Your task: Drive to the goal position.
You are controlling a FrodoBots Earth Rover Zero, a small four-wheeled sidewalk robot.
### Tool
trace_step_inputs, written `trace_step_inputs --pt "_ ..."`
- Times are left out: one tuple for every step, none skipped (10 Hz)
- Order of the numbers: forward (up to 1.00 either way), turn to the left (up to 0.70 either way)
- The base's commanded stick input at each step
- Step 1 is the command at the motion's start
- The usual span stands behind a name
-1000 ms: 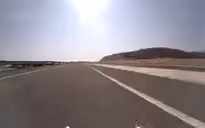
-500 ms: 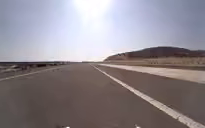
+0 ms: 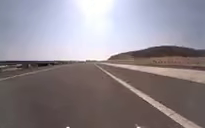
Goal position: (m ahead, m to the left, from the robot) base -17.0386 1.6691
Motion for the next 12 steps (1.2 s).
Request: trace_step_inputs --pt "0.7 0.0" --pt "0.7 0.0" --pt "0.7 0.0" --pt "0.7 0.0" --pt "0.7 0.0" --pt "0.7 0.0" --pt "0.7 0.0" --pt "0.7 0.0" --pt "0.7 0.0" --pt "0.7 0.0" --pt "0.7 0.0" --pt "0.7 0.0"
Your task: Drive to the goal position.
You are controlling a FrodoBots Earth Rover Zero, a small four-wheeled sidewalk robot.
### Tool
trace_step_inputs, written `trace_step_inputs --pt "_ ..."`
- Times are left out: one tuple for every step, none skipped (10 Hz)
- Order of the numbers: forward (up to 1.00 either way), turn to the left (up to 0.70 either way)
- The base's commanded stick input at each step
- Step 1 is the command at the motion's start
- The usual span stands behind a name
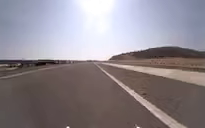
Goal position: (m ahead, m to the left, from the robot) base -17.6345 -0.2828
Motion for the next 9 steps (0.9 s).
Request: trace_step_inputs --pt "0.7 0.0" --pt "0.7 0.0" --pt "0.7 0.0" --pt "0.7 0.0" --pt "0.7 0.0" --pt "0.7 0.0" --pt "0.7 0.04" --pt "0.7 0.35" --pt "0.7 0.22"
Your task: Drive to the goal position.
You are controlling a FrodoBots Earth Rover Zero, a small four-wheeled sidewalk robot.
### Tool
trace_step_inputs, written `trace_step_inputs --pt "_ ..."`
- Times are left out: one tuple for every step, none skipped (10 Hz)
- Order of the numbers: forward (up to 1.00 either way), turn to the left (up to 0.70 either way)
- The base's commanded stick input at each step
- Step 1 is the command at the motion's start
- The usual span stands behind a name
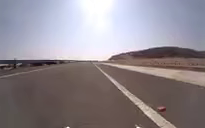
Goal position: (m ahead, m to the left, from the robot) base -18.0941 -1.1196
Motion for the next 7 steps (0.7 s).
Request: trace_step_inputs --pt "0.7 0.0" --pt "0.7 0.0" --pt "0.7 0.0" --pt "0.7 0.0" --pt "0.7 0.0" --pt "0.7 0.0" --pt "0.7 0.0"
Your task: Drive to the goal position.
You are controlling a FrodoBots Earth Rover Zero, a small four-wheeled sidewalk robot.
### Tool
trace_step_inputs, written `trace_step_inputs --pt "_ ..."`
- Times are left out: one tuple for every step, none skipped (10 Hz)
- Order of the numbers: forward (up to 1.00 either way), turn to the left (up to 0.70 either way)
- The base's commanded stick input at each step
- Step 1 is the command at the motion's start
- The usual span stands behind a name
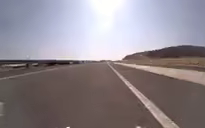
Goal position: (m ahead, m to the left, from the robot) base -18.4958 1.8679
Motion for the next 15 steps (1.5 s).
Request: trace_step_inputs --pt "0.7 0.0" --pt "0.7 0.0" --pt "0.7 0.0" --pt "0.7 0.0" --pt "0.7 0.0" --pt "0.7 0.0" --pt "0.7 0.0" --pt "0.7 0.0" --pt "0.7 0.0" --pt "0.7 0.0" --pt "0.7 0.0" --pt "0.7 0.0" --pt "0.7 0.0" --pt "0.7 0.0" --pt "0.7 0.0"
